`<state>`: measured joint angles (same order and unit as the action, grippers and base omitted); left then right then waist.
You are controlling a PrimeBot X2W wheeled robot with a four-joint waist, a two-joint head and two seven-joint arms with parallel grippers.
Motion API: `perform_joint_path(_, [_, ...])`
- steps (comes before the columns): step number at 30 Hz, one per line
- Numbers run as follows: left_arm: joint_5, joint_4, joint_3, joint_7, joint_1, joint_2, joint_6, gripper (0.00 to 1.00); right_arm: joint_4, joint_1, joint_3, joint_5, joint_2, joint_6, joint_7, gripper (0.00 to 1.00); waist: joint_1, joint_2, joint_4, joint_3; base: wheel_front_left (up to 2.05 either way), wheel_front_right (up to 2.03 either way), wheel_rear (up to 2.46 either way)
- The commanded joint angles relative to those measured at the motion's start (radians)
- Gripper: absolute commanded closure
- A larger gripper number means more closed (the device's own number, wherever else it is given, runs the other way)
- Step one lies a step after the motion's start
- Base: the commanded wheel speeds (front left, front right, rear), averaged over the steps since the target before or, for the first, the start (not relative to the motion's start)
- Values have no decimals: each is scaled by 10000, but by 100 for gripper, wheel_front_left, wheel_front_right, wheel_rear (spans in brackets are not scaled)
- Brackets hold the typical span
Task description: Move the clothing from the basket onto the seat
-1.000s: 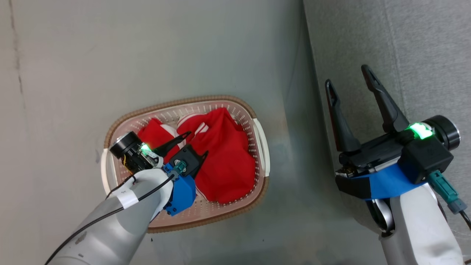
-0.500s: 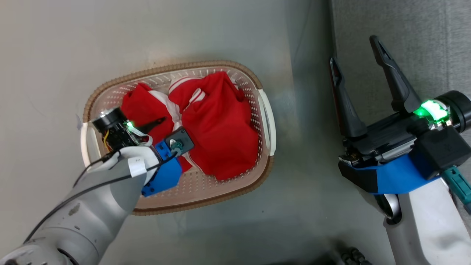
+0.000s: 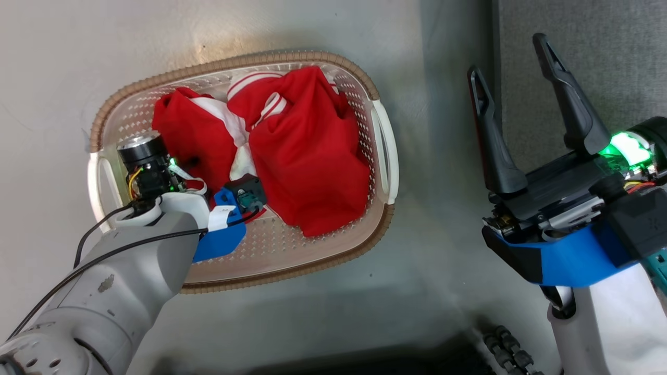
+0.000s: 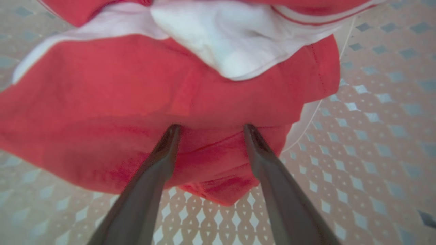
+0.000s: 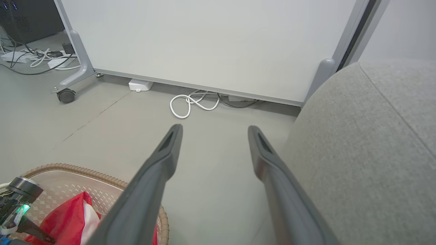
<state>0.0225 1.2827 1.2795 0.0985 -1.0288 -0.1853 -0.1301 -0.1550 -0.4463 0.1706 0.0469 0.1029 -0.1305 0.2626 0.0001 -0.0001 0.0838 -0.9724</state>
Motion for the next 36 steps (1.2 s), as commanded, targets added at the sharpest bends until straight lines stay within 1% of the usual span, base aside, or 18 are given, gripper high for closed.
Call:
perform_joint_path(1, [-56,13,39,65,-312,102,-5,0,-159,-34,-18,128,57,-4,37,0,-1,1,-2,-164,0,0,0])
perform_joint_path(4, [-219,32,39,198,-421,261,-5,0,-349,44,-66,167,72,-4,37,0,-1,1,23,-402,0,0,0])
perform_joint_path(11, [31,52,-22,617,-612,625,-5,0,-781,378,-249,314,20,-3,37,0,-1,1,-33,-703,0,0,0])
perform_joint_path(15, [187,59,-91,667,-423,807,214,0,-901,473,-331,350,19,-4,37,0,-1,1,-95,-758,0,0,0])
perform_joint_path(17, [198,60,-91,673,-387,835,249,0,-925,502,-328,374,11,-4,37,0,-1,1,-107,-757,0,0,0])
perform_joint_path(18, [213,61,-89,693,-358,862,264,38,-937,528,-335,398,9,-3,37,0,-1,1,-120,-751,0,0,0])
perform_joint_path(19, [246,61,-100,690,-336,876,285,63,-955,556,-336,406,11,-4,37,0,-1,1,-133,-743,0,0,0])
perform_joint_path(20, [249,64,-96,668,-332,876,290,96,-973,579,-342,413,19,-4,37,0,-1,1,-143,-738,0,0,0])
perform_joint_path(21, [226,65,-89,640,-341,868,280,100,-988,594,-349,430,28,-3,37,0,-1,1,-151,-735,0,0,0])
perform_joint_path(27, [382,69,-108,557,-404,769,189,100,-943,525,-325,438,59,-3,37,0,-1,1,-195,-610,0,0,0])
perform_joint_path(36, [785,66,-156,-177,-682,931,43,100,-707,335,-336,312,146,-4,37,0,-1,1,-469,16,0,0,0])
